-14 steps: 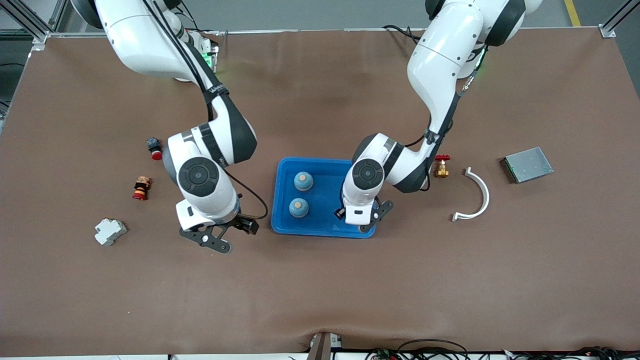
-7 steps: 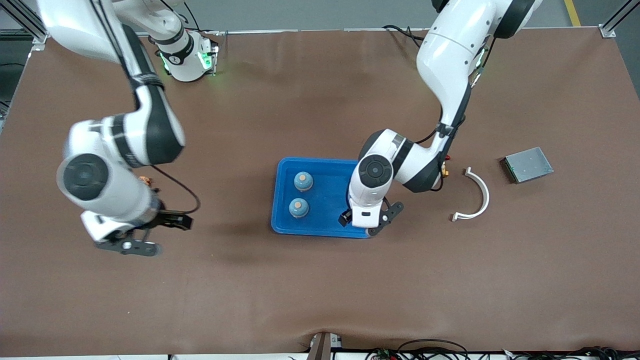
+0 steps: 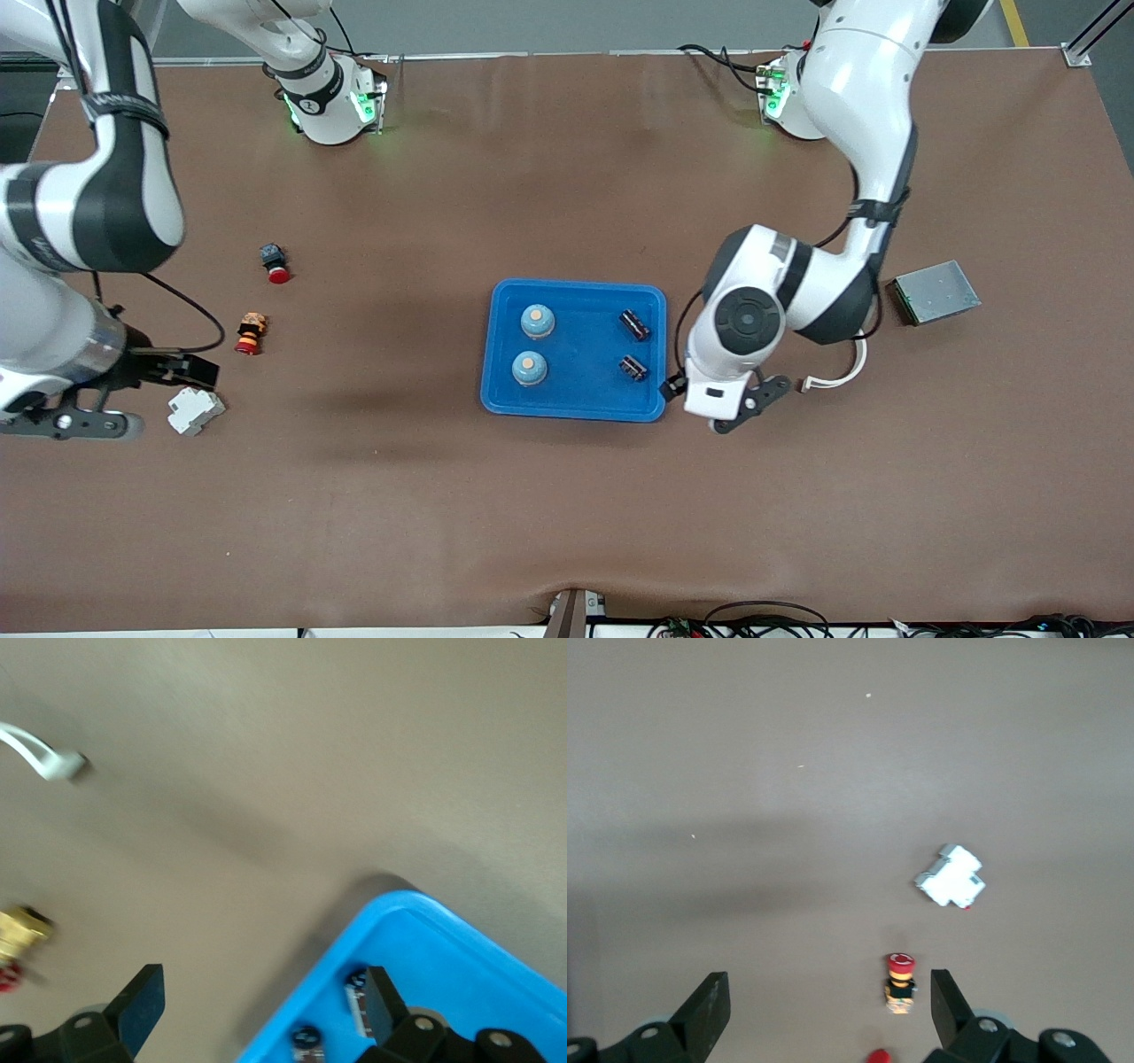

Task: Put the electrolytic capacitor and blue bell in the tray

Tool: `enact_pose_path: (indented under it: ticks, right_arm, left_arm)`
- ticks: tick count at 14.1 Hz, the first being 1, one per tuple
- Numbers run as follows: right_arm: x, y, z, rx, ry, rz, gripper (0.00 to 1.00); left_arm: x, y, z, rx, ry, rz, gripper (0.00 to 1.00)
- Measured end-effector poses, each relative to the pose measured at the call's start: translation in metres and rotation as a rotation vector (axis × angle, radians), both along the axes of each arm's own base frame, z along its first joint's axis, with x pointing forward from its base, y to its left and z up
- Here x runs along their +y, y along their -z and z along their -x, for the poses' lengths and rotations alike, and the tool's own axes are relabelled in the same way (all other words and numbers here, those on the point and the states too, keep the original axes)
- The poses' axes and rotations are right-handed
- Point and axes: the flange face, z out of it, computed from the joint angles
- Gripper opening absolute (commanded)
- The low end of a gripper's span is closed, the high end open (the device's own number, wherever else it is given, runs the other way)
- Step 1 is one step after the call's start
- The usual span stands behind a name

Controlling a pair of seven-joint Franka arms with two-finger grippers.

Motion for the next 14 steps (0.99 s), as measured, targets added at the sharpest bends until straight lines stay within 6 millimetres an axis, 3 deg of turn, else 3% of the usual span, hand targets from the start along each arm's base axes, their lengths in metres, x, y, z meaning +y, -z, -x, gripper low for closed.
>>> enact_pose_path:
  ticks: [3,6,14]
  right_arm:
    - [-0.029,-0.029,0.013,-0.007,-0.012,-0.021,1.00]
    - [-0.044,-0.044,0.025,0.007,0.017,-0.093,1.00]
    - [-0.037,-0.087,0.050,-0.014,0.008,-0.117,1.00]
  left_arm:
    - [0.048,-0.020,-0.009,0.066,0.096,-0.002,1.00]
    - [0.098,-0.034,-0.017,0.105,0.168,0.013,1.00]
    - [0.238,-0.073,-0.009,0.117,0.369,0.087,1.00]
